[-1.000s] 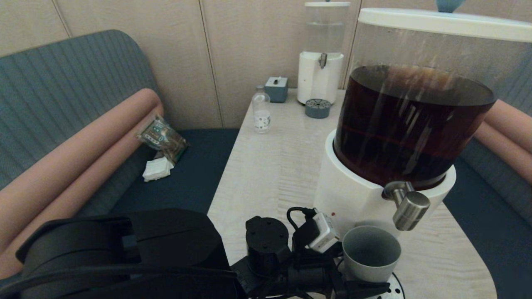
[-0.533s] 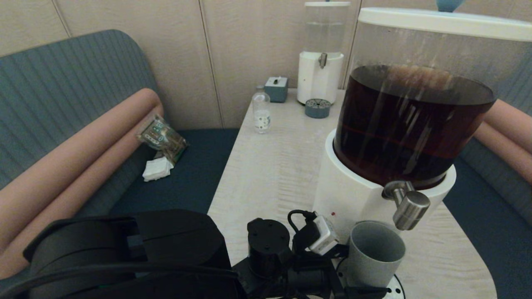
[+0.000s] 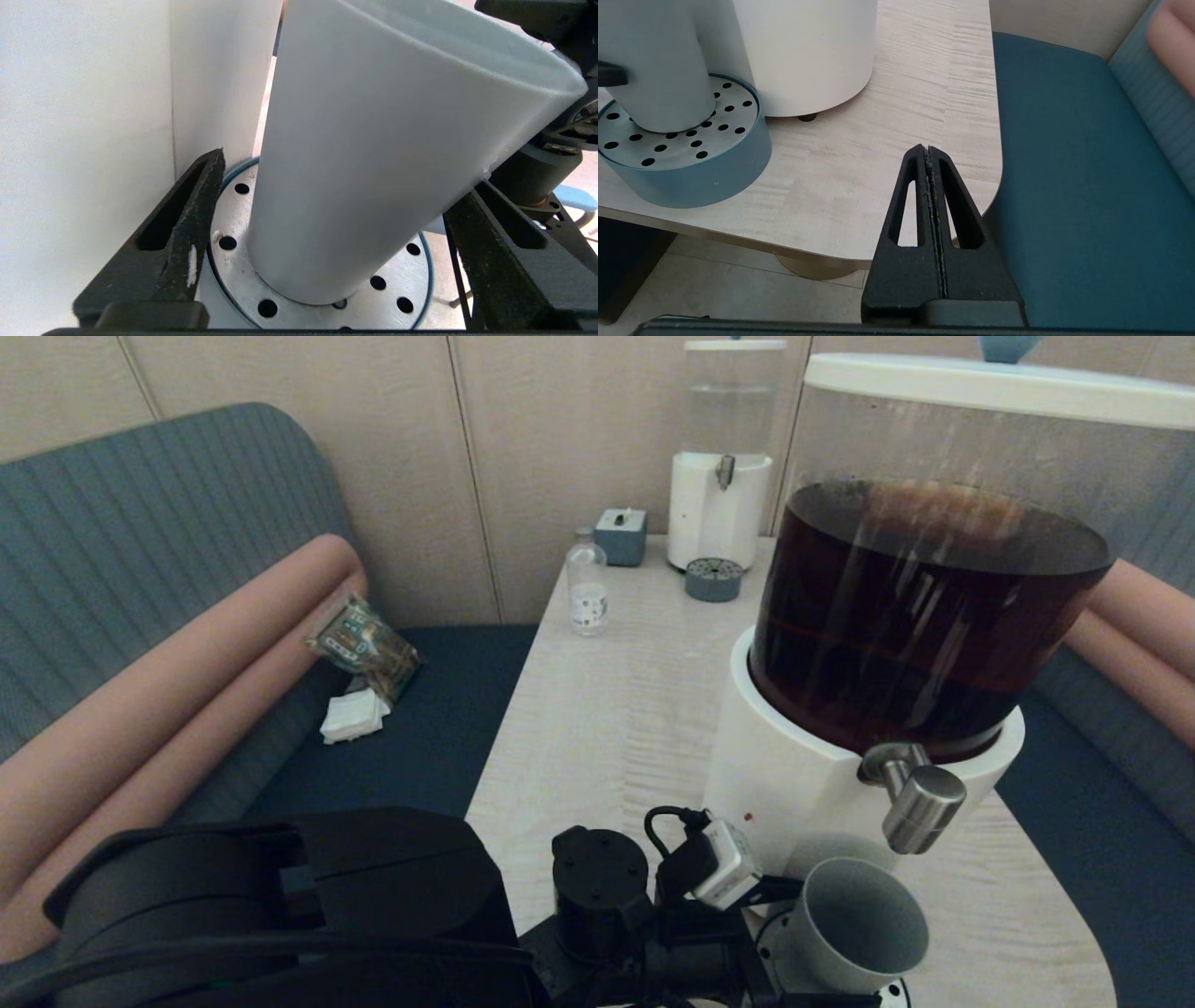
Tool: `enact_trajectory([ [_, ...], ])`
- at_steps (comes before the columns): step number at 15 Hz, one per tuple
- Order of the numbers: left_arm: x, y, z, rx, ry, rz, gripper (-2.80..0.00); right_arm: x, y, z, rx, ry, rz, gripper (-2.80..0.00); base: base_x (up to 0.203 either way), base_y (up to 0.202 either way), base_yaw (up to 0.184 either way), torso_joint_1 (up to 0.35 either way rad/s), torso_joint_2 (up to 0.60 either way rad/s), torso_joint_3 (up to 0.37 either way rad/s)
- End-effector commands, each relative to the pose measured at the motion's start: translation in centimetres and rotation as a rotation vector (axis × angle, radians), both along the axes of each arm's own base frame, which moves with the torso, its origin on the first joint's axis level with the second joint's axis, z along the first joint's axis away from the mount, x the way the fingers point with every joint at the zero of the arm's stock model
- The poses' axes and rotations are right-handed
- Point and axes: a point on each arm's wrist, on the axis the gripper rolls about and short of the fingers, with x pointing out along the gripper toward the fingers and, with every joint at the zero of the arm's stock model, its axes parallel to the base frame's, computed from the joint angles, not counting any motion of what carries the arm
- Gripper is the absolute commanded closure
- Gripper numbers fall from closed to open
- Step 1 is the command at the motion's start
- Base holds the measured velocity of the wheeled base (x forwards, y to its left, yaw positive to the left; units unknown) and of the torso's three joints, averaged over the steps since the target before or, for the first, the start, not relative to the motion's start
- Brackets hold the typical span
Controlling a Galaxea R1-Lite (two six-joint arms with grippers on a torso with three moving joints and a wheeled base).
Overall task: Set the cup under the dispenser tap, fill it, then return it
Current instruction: Place it under the water dispenser
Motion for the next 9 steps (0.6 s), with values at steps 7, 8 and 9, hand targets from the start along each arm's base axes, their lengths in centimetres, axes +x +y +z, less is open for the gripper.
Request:
enact_trajectory([
  [7,-0.9,1.3,0.6,0.013,0.011,0.019,-2.80,0.0,0.0,-0.3,-0.001,0.006,0.001,0.00,0.000,0.000,0.000,0.000,0.00,0.000],
  [8,-1.1,1.5,0.6,0.017,0.014,0.019,-2.80,0.0,0.0,-0.3,-0.001,0.006,0.001,0.00,0.000,0.000,0.000,0.000,0.00,0.000],
  [9,-1.2,1.7,0.6,0.022,0.018,0.021,-2.80,0.0,0.0,-0.3,-0.001,0.006,0.001,0.00,0.000,0.000,0.000,0.000,0.00,0.000],
])
